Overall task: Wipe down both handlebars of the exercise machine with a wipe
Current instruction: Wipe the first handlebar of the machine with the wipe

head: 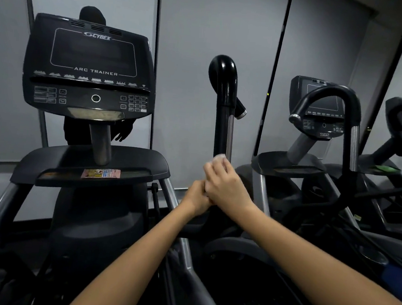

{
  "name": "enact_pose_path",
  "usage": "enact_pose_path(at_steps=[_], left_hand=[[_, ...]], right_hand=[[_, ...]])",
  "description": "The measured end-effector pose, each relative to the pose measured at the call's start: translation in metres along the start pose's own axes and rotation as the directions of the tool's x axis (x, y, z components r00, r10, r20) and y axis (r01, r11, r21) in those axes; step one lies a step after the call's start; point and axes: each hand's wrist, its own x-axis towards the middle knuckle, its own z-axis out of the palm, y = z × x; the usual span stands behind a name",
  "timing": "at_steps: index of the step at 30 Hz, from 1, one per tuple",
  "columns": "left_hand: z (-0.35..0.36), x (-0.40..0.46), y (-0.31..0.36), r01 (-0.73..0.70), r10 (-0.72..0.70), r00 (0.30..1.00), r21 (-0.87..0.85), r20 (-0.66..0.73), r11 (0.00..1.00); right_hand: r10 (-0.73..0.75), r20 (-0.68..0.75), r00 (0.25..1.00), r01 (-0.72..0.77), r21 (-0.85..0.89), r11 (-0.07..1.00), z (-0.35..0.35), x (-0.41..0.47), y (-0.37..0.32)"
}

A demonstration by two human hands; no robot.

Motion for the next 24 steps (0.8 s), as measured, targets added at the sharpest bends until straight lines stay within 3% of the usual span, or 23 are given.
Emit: enact_pose_path(at_steps=[4, 7, 12, 16, 20, 24], left_hand=[[-0.001, 0.000, 0.000, 0.018, -0.013, 0.999, -0.101, 0.051, 0.995], [-0.002, -0.002, 0.002, 0.027, -0.015, 0.997, -0.154, 0.073, 0.988], [-0.003, -0.003, 0.002, -0.002, 0.015, 0.997, -0.181, 0.074, 0.983], [-0.004, -0.003, 0.003, 0.027, -0.011, 0.996, -0.187, 0.087, 0.982], [-0.004, -0.003, 0.003, 0.068, -0.046, 0.993, -0.203, 0.111, 0.977], [-0.004, -0.002, 0.004, 0.067, -0.046, 0.993, -0.200, 0.107, 0.978]], right_hand=[[0.066, -0.165, 0.984, -0.032, 0.201, 0.979, 0.002, -0.036, 0.007], [0.260, -0.130, 0.957, -0.199, 0.356, 0.913, -0.001, -0.005, 0.037], [0.537, -0.042, 0.843, -0.401, 0.617, 0.677, 0.005, 0.058, 0.073], [0.583, 0.000, 0.813, -0.400, 0.727, 0.558, 0.010, 0.015, 0.037], [0.552, 0.068, 0.831, -0.386, 0.785, 0.485, 0.011, -0.051, -0.007], [0.634, 0.082, 0.769, -0.408, 0.826, 0.388, 0.010, -0.006, 0.020]])
